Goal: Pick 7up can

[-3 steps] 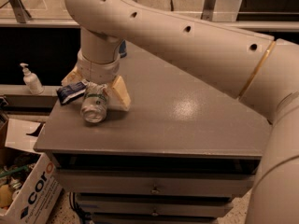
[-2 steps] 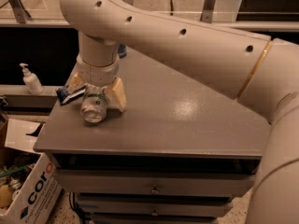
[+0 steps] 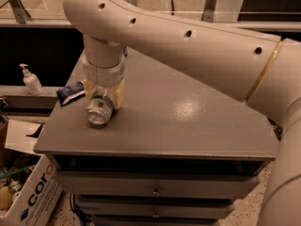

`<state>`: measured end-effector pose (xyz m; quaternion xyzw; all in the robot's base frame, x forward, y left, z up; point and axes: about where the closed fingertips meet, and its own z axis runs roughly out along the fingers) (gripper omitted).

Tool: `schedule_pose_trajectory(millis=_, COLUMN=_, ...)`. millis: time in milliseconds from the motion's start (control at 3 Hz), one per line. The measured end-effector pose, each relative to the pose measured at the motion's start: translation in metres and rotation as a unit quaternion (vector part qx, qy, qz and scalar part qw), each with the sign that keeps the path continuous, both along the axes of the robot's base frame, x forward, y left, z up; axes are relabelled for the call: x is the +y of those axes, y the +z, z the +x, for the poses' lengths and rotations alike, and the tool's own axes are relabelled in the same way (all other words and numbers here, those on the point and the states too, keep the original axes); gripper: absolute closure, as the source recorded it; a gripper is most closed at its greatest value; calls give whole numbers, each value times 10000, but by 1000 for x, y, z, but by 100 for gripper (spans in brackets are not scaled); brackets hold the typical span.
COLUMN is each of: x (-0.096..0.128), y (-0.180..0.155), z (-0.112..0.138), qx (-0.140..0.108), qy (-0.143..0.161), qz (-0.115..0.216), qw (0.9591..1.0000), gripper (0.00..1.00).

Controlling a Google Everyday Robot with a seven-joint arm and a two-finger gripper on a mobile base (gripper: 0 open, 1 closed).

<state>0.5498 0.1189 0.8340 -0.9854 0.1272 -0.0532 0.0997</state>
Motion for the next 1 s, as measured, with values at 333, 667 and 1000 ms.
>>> schedule_pose_trajectory(millis=333, x=-4, y=6, z=1, qx=-61, qy=-19, qz=19, qw=10000, gripper=87)
schedule_pose_trajectory(millis=667, x=-9, y=26, z=6, qx=-180, qy=-81, qz=178, qw=9996, gripper=100)
schedule_pose_trajectory(millis=1000, x=-18, y=52, z=14, qx=-232, qy=-234, qz=505, qw=9982, gripper=100)
